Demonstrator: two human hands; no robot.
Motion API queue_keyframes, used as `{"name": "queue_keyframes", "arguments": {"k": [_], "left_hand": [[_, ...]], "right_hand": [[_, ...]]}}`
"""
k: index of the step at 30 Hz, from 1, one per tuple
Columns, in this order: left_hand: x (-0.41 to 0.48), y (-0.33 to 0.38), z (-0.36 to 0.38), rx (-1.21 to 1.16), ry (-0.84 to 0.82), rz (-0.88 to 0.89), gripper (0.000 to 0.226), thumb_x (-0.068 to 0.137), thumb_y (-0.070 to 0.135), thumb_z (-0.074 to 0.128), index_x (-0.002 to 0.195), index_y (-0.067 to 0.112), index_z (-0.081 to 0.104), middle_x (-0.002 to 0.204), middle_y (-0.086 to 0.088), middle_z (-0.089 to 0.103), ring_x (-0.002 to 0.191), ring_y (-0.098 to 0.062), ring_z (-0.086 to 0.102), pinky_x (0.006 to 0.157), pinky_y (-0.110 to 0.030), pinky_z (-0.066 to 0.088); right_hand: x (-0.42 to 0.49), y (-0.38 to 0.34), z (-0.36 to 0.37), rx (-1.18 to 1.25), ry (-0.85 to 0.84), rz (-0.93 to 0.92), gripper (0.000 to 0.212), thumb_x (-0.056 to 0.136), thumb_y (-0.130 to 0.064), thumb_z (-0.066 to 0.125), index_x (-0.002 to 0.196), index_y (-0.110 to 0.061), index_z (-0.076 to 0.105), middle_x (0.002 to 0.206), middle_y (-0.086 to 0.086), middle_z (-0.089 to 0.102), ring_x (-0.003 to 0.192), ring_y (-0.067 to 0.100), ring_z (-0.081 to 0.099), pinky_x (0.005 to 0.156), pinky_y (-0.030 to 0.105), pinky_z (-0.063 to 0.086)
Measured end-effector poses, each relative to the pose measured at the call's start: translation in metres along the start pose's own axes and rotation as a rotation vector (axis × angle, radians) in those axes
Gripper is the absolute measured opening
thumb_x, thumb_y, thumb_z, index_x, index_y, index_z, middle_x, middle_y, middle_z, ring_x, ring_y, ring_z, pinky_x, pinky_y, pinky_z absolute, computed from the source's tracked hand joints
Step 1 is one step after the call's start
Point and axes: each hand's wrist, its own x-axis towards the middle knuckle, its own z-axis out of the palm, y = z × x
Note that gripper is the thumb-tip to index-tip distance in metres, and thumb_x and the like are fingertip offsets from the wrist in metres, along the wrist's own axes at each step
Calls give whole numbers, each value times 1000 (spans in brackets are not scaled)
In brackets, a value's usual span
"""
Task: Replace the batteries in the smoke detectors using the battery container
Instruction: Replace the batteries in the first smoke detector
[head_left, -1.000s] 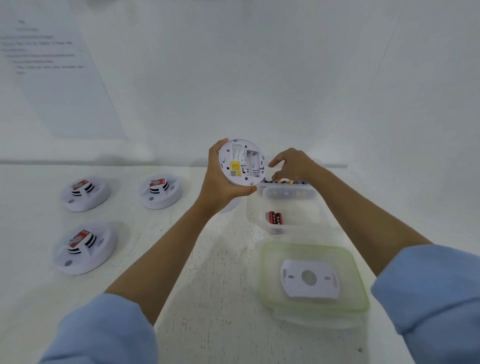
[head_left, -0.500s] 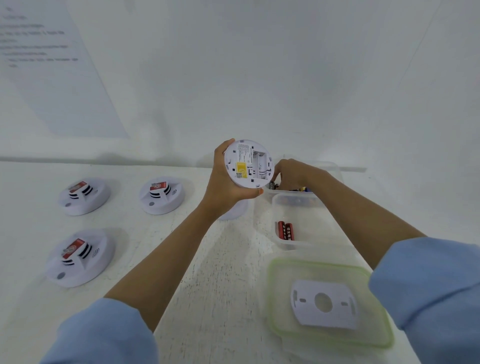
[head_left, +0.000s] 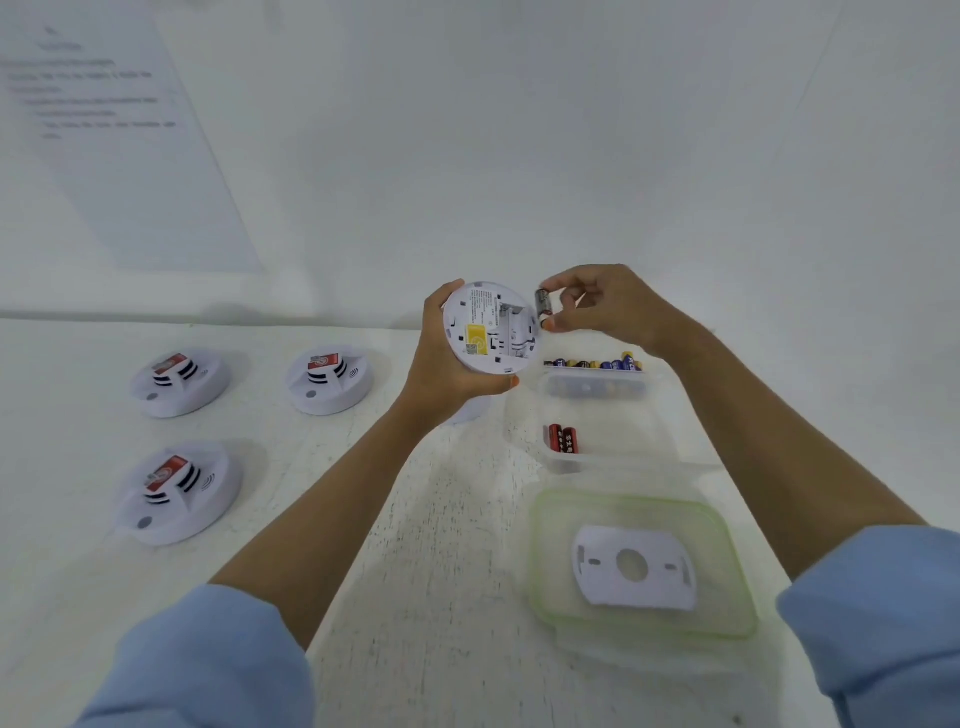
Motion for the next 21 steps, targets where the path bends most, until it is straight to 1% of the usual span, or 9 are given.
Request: {"name": "queue_keyframes", "arguments": {"k": [2,5,7,9,12,14,16,18,21], "left_hand": [[-4,4,3,-26,-18,6,102,47,-6,82,131,-7,23,121,8,41,108,14,47,86,-7,43],[-8,10,8,-93,-39,14,102,48,-25,77,131,-10,19,119,4,42,105,13,51,80,-9,46],[-11,16,9,-110,-38,15,104,47,-18,79,133,-6,20,120,5,43,105,11,51,79,-10,47],[-14,19,10,-116,-38,2,103,48,-11,78,133,-4,21,121,5,43,106,9,52,79,-11,48],[-18,23,12,-110,-51,-8,103,48,-6,79,133,-4,21,121,3,43,107,7,52,79,-12,48],[-21,26,13,-101,-61,-7,105,47,-1,82,133,-3,21,121,4,43,107,7,52,78,-12,48],[-23,29,14,-98,-64,-16,105,47,0,82,133,-2,22,120,5,44,106,7,52,78,-13,49],[-24,31,16,-92,-54,-16,103,48,-1,80,133,-1,22,118,7,43,105,10,52,79,-11,48],[-25,35,17,-84,-53,-8,101,49,1,79,133,-1,23,117,10,43,103,13,50,79,-9,46]], "right_hand": [[-13,-11,8,-53,-51,-48,39,71,-10,77,108,-17,64,73,-6,49,59,6,43,54,7,36],[-24,-17,19,-157,-85,-91,46,68,-14,80,111,-17,65,76,-8,49,57,-2,42,56,7,34],[-29,-17,21,-224,-73,-110,49,68,-19,80,114,-20,65,81,-10,49,65,-3,43,63,9,33],[-32,-16,20,-258,-66,-117,49,70,-23,79,117,-19,64,84,-9,49,70,-1,41,66,14,31],[-38,-18,18,-273,-65,-113,47,73,-24,76,117,-15,64,80,-9,50,65,-1,42,61,9,30],[-40,-20,17,-275,-57,-117,47,71,-23,78,116,-13,65,75,-13,51,59,-7,46,57,5,33],[-43,-21,16,-254,-29,-126,50,67,-21,80,114,-11,66,75,-12,52,59,-13,47,57,3,33],[-45,-20,15,-218,3,-124,51,64,-21,83,111,-12,67,84,-5,53,68,-5,47,62,7,35],[-46,-16,15,-124,29,-109,48,59,-20,85,103,-16,67,106,1,53,87,8,49,72,14,42]]}}
